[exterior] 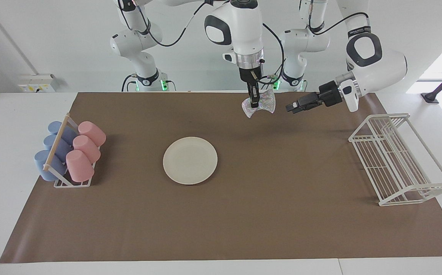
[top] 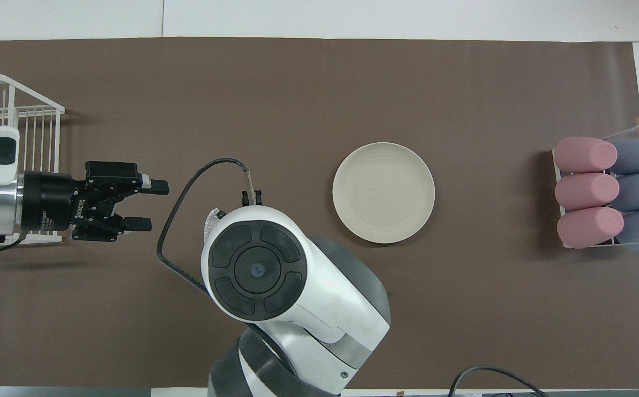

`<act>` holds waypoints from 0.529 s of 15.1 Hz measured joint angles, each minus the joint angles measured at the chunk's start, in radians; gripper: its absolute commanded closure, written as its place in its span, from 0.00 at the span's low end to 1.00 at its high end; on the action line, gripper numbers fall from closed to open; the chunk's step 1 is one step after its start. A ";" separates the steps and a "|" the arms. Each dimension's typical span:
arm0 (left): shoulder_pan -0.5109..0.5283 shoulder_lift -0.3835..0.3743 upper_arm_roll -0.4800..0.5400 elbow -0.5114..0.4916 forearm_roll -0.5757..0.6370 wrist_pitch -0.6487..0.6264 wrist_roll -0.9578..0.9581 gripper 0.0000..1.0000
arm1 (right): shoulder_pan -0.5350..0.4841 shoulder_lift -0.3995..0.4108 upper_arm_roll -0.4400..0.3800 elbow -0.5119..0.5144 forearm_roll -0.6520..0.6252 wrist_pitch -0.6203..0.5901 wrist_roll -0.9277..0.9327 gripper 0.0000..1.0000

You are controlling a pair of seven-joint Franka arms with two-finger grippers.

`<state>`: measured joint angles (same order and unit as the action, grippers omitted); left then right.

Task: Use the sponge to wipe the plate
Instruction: 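Carry the scraper toward the left gripper while the left gripper reaches out, then grasp the scraper with the left gripper and open the right gripper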

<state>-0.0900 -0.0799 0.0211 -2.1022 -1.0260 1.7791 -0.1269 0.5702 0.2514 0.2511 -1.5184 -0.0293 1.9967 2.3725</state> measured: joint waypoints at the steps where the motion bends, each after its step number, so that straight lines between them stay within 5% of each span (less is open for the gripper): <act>1: -0.008 0.018 0.000 0.000 -0.025 0.000 0.013 0.00 | -0.001 0.000 -0.001 0.000 0.000 0.000 0.000 1.00; 8: -0.047 0.031 -0.004 0.001 -0.111 -0.016 -0.004 0.01 | -0.001 0.004 -0.002 0.001 -0.005 0.000 0.000 1.00</act>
<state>-0.1366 -0.0485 0.0168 -2.1010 -1.1368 1.7632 -0.1306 0.5695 0.2552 0.2490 -1.5170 -0.0346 1.9967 2.3725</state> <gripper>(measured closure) 0.000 0.899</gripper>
